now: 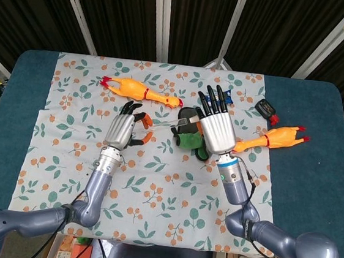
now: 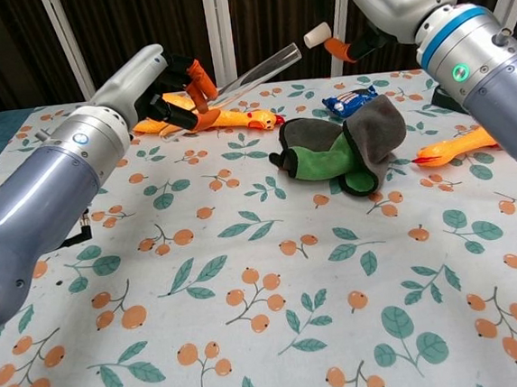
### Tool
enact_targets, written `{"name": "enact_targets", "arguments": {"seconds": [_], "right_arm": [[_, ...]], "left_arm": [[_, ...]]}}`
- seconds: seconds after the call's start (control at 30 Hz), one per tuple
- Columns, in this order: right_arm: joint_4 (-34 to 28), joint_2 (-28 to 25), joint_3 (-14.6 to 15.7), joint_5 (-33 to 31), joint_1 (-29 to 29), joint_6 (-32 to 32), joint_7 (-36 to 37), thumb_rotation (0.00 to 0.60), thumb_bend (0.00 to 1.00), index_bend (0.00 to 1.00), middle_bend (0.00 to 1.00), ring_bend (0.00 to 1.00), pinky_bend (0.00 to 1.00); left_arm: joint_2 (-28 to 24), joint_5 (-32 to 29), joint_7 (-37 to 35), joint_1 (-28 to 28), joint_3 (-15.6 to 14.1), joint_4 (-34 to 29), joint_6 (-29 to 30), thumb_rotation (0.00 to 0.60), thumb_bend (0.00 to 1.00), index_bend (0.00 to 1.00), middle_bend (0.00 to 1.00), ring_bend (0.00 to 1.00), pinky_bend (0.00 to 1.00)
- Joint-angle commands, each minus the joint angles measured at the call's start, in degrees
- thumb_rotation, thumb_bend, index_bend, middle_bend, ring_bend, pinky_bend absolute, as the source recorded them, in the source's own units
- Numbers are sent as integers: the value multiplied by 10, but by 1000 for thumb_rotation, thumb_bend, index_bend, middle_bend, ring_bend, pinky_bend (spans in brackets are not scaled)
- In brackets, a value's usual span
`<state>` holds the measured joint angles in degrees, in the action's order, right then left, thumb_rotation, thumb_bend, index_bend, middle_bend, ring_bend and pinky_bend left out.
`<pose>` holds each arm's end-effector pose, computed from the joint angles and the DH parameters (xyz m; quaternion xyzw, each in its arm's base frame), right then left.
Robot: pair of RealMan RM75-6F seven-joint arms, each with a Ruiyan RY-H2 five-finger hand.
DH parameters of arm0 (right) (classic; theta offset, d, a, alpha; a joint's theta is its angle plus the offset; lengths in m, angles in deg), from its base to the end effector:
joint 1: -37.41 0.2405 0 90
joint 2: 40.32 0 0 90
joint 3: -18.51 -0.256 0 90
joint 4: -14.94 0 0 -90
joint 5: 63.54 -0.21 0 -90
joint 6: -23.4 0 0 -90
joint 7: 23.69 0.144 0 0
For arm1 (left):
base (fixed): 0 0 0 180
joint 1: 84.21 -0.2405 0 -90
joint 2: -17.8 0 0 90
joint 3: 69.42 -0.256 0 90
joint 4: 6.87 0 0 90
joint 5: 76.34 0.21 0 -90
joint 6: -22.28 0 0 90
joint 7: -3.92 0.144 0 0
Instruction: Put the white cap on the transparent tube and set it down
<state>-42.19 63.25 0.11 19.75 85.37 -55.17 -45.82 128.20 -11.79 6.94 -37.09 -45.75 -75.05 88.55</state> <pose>-0.0947 -0.3939 0.0133 0.6414 -0.1061 0.5170 0.5568 -0.0753 0.3757 -0.0525 -0.5537 -0.4746 -0.5669 0.3832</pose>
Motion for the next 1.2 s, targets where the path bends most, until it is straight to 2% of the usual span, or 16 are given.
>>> {"name": "enact_targets", "arguments": {"seconds": [0.03, 1.2], "right_arm": [[1, 1, 0, -1, 1, 1, -1, 600, 412, 735, 227, 25, 6], [14, 12, 4, -6, 8, 5, 0, 600, 412, 735, 227, 25, 5]], "left_arm": [[0, 0, 1, 0, 0, -1, 1, 600, 794, 660, 663, 141, 0], [13, -12, 15, -1, 3, -9, 3, 600, 795, 660, 663, 141, 0]]}}
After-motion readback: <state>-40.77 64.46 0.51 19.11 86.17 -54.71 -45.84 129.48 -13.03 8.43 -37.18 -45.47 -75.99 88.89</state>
